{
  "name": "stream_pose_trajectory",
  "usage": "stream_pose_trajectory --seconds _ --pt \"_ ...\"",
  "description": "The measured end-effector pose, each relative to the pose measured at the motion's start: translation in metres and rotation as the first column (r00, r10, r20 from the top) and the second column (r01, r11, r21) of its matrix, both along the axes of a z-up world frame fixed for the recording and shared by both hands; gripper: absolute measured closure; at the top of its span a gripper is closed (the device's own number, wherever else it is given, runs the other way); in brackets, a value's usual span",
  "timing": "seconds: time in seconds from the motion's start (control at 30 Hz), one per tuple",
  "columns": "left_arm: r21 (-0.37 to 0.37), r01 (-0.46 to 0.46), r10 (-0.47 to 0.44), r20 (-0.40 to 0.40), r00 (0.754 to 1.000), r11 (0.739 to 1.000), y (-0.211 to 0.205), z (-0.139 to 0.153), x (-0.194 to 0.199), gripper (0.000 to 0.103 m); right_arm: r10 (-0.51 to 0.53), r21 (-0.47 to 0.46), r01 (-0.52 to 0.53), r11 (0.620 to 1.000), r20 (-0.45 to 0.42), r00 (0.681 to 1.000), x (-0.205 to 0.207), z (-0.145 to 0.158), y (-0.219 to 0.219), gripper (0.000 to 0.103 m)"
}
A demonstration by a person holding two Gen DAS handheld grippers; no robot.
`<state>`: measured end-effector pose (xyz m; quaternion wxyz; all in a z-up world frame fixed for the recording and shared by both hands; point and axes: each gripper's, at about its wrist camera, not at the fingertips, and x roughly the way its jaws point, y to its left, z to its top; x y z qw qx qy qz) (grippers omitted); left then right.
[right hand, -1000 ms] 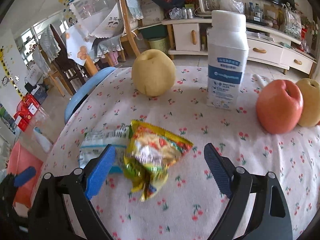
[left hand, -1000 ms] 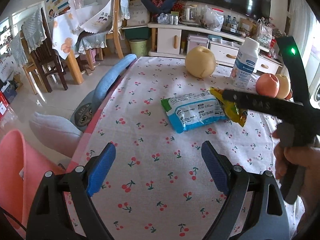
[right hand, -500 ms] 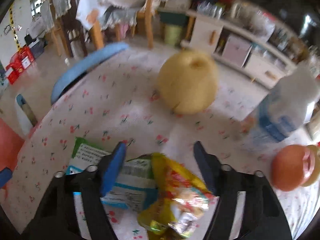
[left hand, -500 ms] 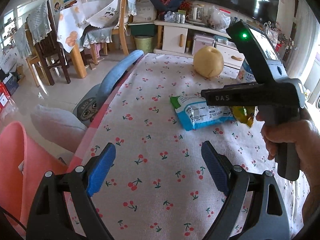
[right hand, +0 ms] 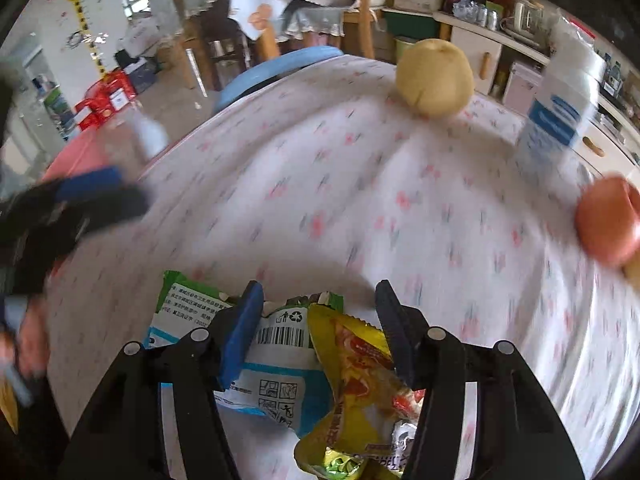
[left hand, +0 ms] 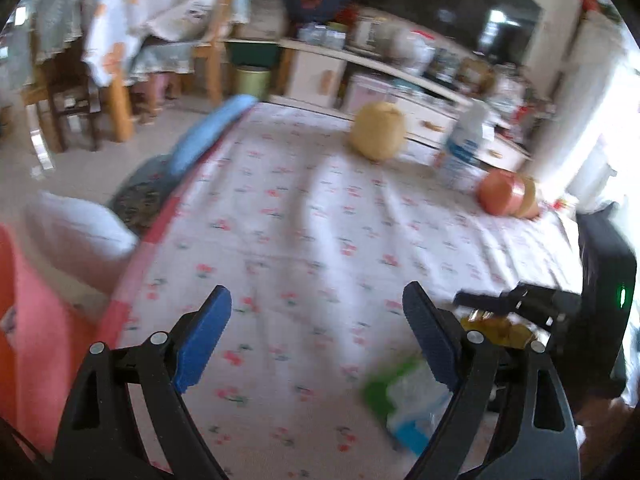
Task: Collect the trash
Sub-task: 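Grasp the yellow wrapper with the right gripper while the left grasps the blue-white pack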
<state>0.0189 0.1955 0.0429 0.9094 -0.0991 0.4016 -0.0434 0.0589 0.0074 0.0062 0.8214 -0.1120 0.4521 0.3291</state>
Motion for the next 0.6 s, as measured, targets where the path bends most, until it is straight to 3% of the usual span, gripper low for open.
stream_pose_trajectory --seconds 0.13,0.27,0.43,0.5,0.6 --pt "-0.044 0.171 -0.171 0.000 0.985 0.984 -0.020 -0.001 -0.009 0.015 -0.048 0.024 0.047 0.999 0.033 0.998 -0.043 0.005 -0.028 0.039" --pt "0.000 0.337 -0.337 -0.003 0.942 0.942 -0.049 -0.004 -0.024 0.015 -0.258 0.181 0.249 0.951 0.030 0.966 -0.082 0.023 -0.085 0.020" --pt "0.066 0.464 -0.464 -0.009 0.886 0.884 -0.078 -0.009 -0.040 0.015 -0.424 0.297 0.445 0.845 -0.136 0.895 -0.107 0.012 -0.129 0.020" --pt "0.092 0.494 -0.494 -0.025 0.869 0.865 -0.090 -0.013 -0.045 0.015 -0.451 0.274 0.473 0.837 -0.142 0.881 -0.114 0.005 -0.127 0.020" --pt "0.104 0.512 -0.508 -0.061 0.859 0.853 -0.100 -0.022 -0.046 0.015 -0.448 0.269 0.467 0.843 -0.132 0.884 -0.118 0.003 -0.120 0.020"
